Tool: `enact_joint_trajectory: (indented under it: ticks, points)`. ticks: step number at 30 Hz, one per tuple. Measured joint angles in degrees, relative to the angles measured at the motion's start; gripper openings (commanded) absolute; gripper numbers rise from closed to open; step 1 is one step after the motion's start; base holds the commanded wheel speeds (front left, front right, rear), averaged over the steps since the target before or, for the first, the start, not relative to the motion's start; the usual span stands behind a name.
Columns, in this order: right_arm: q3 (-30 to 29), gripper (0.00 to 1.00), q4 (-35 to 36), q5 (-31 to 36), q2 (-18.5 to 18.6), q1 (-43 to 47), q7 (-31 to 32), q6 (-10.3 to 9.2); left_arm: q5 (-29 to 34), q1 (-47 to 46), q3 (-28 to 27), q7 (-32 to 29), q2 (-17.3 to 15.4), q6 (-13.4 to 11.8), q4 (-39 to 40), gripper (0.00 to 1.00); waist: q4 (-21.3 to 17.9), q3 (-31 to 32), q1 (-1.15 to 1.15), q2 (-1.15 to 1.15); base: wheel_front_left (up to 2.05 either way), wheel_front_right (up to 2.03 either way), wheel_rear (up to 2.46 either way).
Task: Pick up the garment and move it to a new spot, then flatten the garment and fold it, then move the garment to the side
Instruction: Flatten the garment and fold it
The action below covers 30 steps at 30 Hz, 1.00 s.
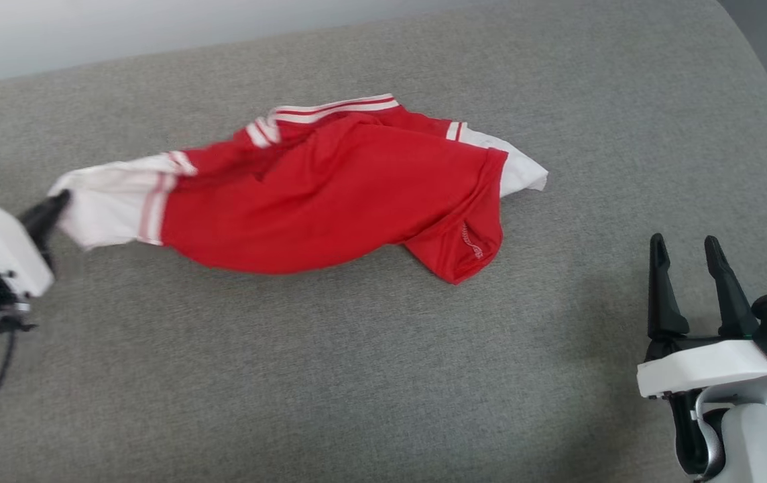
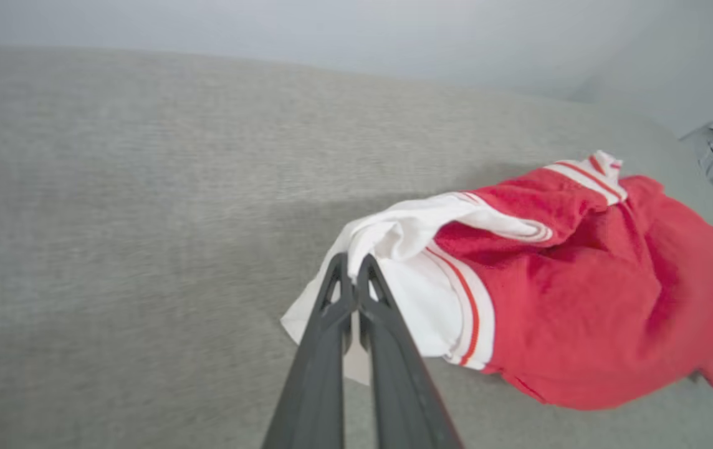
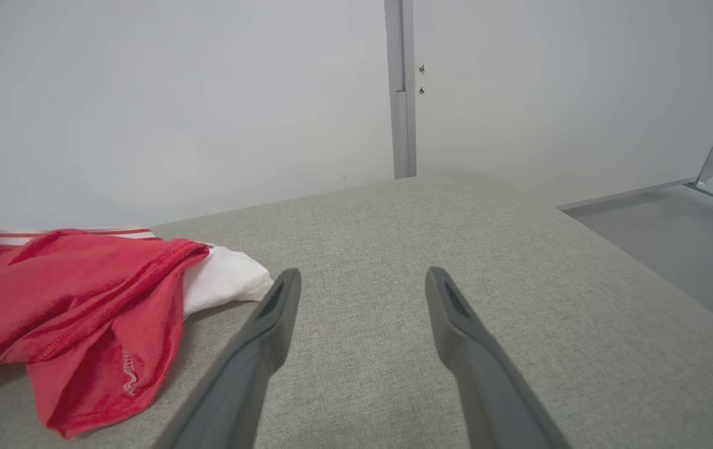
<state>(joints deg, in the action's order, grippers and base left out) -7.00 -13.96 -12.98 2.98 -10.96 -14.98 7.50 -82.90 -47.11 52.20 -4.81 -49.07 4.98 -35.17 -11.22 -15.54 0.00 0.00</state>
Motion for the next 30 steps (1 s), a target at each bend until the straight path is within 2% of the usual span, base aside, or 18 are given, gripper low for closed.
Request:
enact_joint_trajectory:
  ticks: [5, 7, 12, 16, 17, 18, 19, 20, 21, 26, 30]
  points:
    - [-0.1, 1.00, 0.0, 0.0, 0.0, -0.2, 0.0, 0.00, -1.0, -0.8, -0.7, -1.2, 0.1, -5.8, -8.1, 0.00, -1.5, -0.7, 0.00, 0.00, 0.00, 0.00, 0.00]
    - [-0.2, 1.00, -0.1, 0.0, 0.0, -0.2, 0.0, 0.00, -0.7, -0.8, 0.0, -1.5, 0.4, -7.3, -10.5, 0.00, -2.0, -1.0, 0.01, 0.00, 0.00, 0.00, 0.00]
    - [-0.4, 1.00, 0.0, -0.1, 0.0, -0.3, 0.0, 0.00, -0.2, -0.7, -0.4, -0.3, 0.6, -9.1, -14.2, 0.00, -2.9, -1.6, 0.00, 0.00, 0.00, 0.00, 0.00]
    - [-1.0, 1.00, 0.1, 0.5, 0.0, -0.2, 0.0, 0.00, 0.0, -0.7, -0.4, 1.6, 2.3, -7.6, -14.9, 0.00, -2.5, -1.6, 0.00, 0.00, 0.00, 0.00, 0.00]
    - [-1.0, 1.00, 0.2, 0.8, 0.0, -0.2, 0.0, 0.00, 0.1, -0.7, -0.6, 2.5, 2.7, -7.0, -14.9, 0.05, -2.3, -1.5, 0.00, 0.00, 0.00, 0.00, 0.00]
    - [-0.8, 1.00, 0.3, 1.1, 0.0, -0.2, 0.0, -0.01, 0.3, -0.7, -0.5, 3.4, 3.2, -6.4, -14.9, 0.25, -2.0, -1.4, 0.00, 0.00, 0.00, 0.00, 0.00]
    - [-0.7, 1.00, 0.3, 1.5, 0.0, -0.2, 0.0, 0.00, 0.8, -0.7, -0.4, 4.7, 3.7, -5.8, -14.8, 0.58, -1.6, -1.2, 0.00, 0.00, 0.00, 0.00, 0.00]
    - [-0.4, 1.00, 0.3, 1.7, 0.1, -0.2, 0.0, 0.00, 1.5, -0.7, -0.2, 6.2, 4.0, -5.4, -14.6, 0.85, -1.3, -0.9, 0.00, 0.00, 0.00, 0.00, 0.00]
    - [0.1, 1.00, 0.2, 2.0, 0.4, -0.3, 0.0, 0.00, 2.1, -0.7, -0.1, 7.8, 4.2, -4.9, -14.5, 1.00, -0.9, -0.6, 0.00, 0.00, 0.00, 0.00, 0.00]
    - [3.6, 1.00, -1.7, 2.5, 4.2, -1.8, 0.0, 0.00, 5.5, 1.1, 0.7, 16.9, 6.7, -3.8, -11.9, 1.00, 1.7, 0.9, 0.00, 0.00, 0.00, 0.00, 0.00]
    - [7.5, 1.00, -5.4, 2.1, 8.9, -4.1, 0.0, 0.00, 8.0, 5.4, -1.6, 19.7, 9.7, -5.0, -8.3, 1.00, 4.7, 2.1, 0.00, 0.00, 0.00, 0.00, 0.00]
